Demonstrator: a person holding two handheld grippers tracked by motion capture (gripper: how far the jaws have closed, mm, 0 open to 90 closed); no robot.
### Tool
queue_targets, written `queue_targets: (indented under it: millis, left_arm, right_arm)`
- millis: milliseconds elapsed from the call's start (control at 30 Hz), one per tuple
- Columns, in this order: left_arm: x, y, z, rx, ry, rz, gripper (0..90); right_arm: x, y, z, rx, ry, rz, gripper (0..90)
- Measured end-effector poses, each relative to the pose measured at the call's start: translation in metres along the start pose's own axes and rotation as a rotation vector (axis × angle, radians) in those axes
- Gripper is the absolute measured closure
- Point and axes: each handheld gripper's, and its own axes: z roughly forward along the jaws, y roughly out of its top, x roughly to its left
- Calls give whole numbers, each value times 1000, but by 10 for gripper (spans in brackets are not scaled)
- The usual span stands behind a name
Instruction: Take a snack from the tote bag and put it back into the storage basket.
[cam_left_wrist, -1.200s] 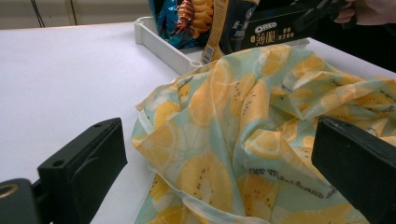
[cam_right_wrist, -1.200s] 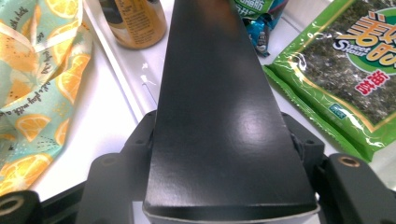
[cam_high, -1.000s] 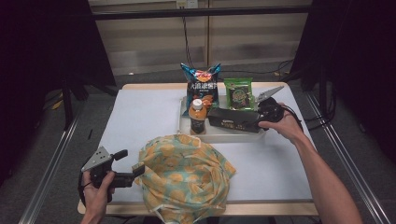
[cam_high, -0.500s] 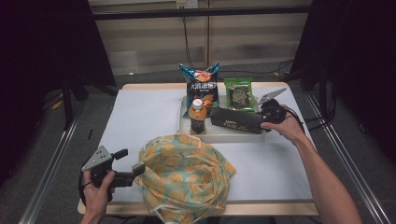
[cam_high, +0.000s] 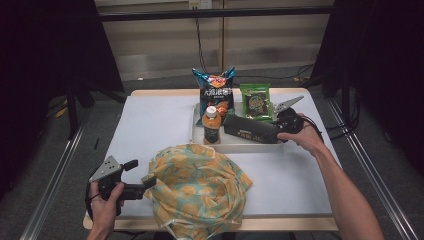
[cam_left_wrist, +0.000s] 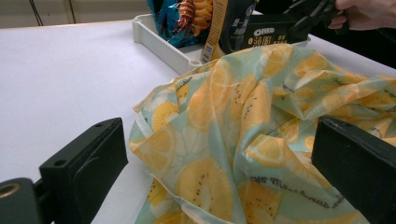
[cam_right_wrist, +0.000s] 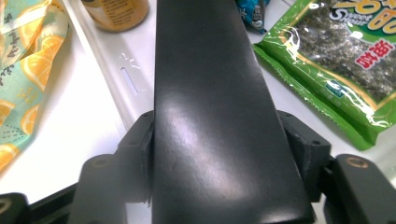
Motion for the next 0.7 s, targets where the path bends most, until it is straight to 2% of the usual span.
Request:
queue_targets:
  millis: [100,167,233,300,367,400,433,500,533,567,633,667,700]
  left_arm:
    - [1,0,0,-3,-10,0,31]
    - [0,0,-1,-4,-3,-3,31]
    - [-1,0,-1,-3,4,0,31]
    - [-1,0,-2,-7,-11,0,31]
    - [-1,0,-3,-4,-1,1,31]
    - [0,0,-3,-7,-7,1,31]
    - [0,0,-3,-9,-11,3,31]
    - [0,0,-4,-11,-2,1,31]
    - [0,0,-4,-11,-4,0,31]
    - [0,0,-4,-12,-4,0,31]
    - [1,0,-4,-14,-11,-5,31]
    - [1,0,-5,-13,0,-3,31]
    - [1,0,-5,-13,-2,-2,31]
  right_arm:
    - [1,-1,-1,-1,-11,6,313]
    - [2,-1,0,-11,-19,9,262]
    - [3,-2,-1,-26,-24,38,233]
    - [6,1,-3,-72,-31,62,195]
    - [8,4,-5,-97,-50,71,196]
    - [11,9,-7,-128,-68,81,221]
    - [11,9,-7,-128,-68,81,221]
    - [13,14,-8,-158,-77,99,298]
    - [14,17,-7,-166,-81,101,375]
    - [15,21,-6,-173,-81,104,513]
    - [16,27,-1,-177,-57,106,608]
    - [16,32,5,-178,-55,109,718]
    - [16,32,5,-178,-55,109,718]
